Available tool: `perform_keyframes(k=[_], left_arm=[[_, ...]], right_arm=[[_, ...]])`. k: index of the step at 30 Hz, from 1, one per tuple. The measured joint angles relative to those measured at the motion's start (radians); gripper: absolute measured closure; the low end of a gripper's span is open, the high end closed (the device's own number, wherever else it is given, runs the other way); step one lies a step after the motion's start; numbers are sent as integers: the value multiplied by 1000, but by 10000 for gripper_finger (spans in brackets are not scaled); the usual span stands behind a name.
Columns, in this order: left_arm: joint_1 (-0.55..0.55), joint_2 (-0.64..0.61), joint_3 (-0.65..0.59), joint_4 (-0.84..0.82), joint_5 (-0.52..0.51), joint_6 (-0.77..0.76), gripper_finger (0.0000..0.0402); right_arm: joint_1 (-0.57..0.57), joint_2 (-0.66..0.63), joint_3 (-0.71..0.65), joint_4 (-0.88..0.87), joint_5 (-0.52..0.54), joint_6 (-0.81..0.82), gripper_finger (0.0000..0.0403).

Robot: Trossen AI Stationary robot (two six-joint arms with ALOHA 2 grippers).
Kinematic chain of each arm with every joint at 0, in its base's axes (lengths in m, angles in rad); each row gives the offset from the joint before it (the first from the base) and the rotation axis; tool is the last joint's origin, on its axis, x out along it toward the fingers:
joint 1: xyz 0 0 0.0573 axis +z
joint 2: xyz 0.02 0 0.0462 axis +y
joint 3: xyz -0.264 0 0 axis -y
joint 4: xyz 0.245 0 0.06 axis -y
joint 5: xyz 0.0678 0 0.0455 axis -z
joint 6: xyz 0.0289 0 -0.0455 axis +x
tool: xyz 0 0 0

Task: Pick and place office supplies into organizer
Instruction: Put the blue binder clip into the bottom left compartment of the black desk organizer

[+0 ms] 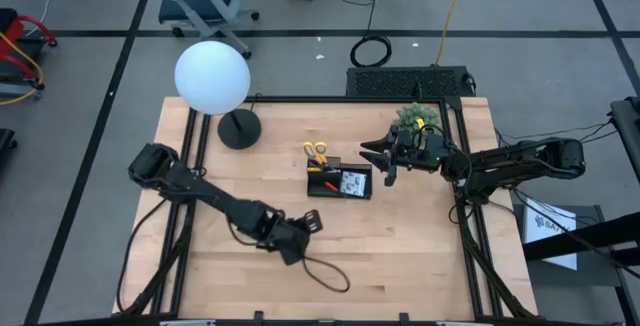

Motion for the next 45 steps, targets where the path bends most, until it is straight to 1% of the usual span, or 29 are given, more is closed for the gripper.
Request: perform_keyframes(k=[13,22,25,29,32,45], left_arm=[[166,-1,0,56,0,84,334],[263,-1,0,84,27,121,334],[287,-1,0,107,31,135,334],[318,-1,0,119,84,150,334],[334,-1,0,125,104,150,334],[378,-1,0,124,106,156,334]], right_arm=[[0,0,0,0,0,0,273],[0,0,0,0,0,0,273],[0,0,0,0,0,0,273],[0,0,0,0,0,0,273],[0,0,0,0,0,0,273],[0,0,0,0,0,0,273]])
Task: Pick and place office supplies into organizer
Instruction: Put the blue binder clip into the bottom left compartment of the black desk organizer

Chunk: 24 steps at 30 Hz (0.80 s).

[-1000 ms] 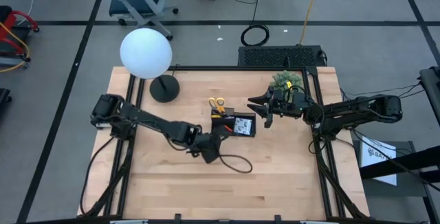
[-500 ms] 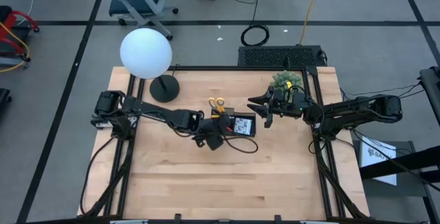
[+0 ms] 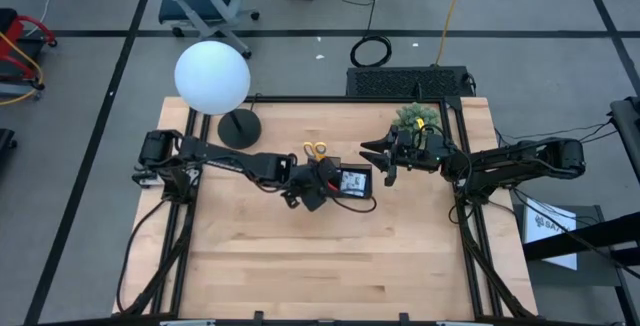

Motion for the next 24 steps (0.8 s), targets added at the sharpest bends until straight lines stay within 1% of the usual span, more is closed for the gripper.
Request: perform_keyframes(k=[20,24], left_arm=[[19,0,0,-1,0,15,334],[19,0,0,-1,0,17,321]], right_arm=[[0,0,0,0,0,0,273],[0,0,0,0,0,0,273]])
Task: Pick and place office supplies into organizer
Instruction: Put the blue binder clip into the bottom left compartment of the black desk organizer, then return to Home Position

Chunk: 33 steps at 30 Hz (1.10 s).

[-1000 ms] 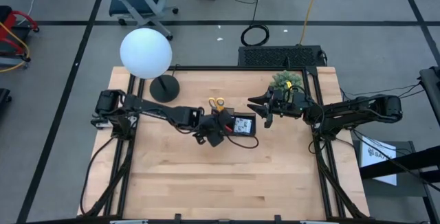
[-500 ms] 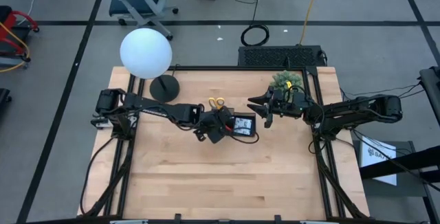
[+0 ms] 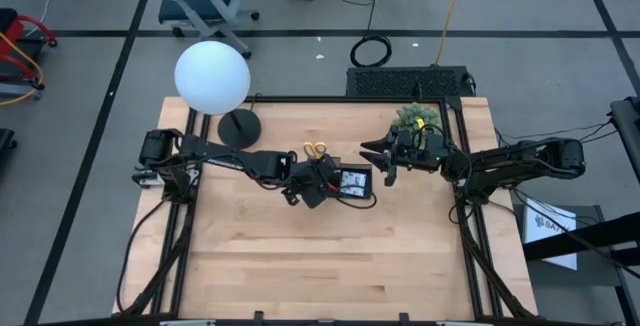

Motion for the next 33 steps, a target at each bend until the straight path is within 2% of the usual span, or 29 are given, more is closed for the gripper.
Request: perform_keyframes(k=[9,15,21,33], left_arm=[[0,0,0,0,-1,-18,245],[-3,0,0,0,-58,-85,212],[-15,0,0,1,-62,-243,199],[-96,0,0,0,-60,-702,206]], right_arm=[[0,0,0,0,0,0,273],[0,0,0,0,0,0,273],[0,0,0,0,0,0,273],[0,0,0,0,0,0,273]])
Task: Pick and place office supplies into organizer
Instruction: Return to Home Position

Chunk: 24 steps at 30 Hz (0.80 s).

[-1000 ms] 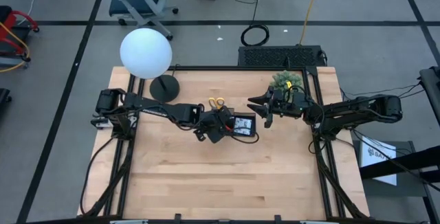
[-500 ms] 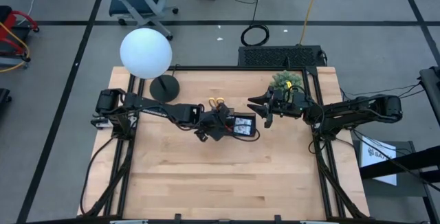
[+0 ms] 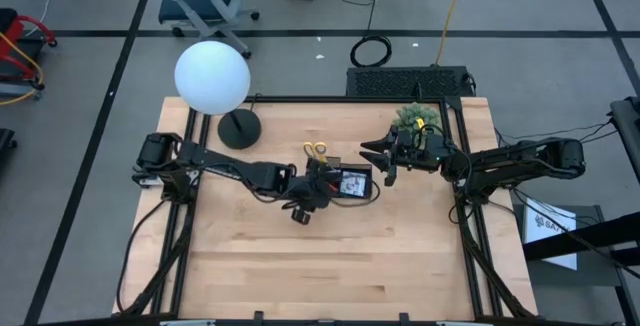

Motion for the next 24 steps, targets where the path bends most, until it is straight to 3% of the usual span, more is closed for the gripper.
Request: perform_keyframes(k=[8,12,17,24], left_arm=[[-53,-22,0,20,-19,-136,200],[-53,-83,-3,19,-8,-136,205],[-52,-192,-4,-5,-5,-129,203],[-51,-329,-31,1,-10,-109,202]], right_arm=[[0,0,0,1,0,4,273],[0,-2,0,18,-7,103,273],[23,-27,-10,92,-241,26,273],[68,-125,-102,120,-235,73,273]])
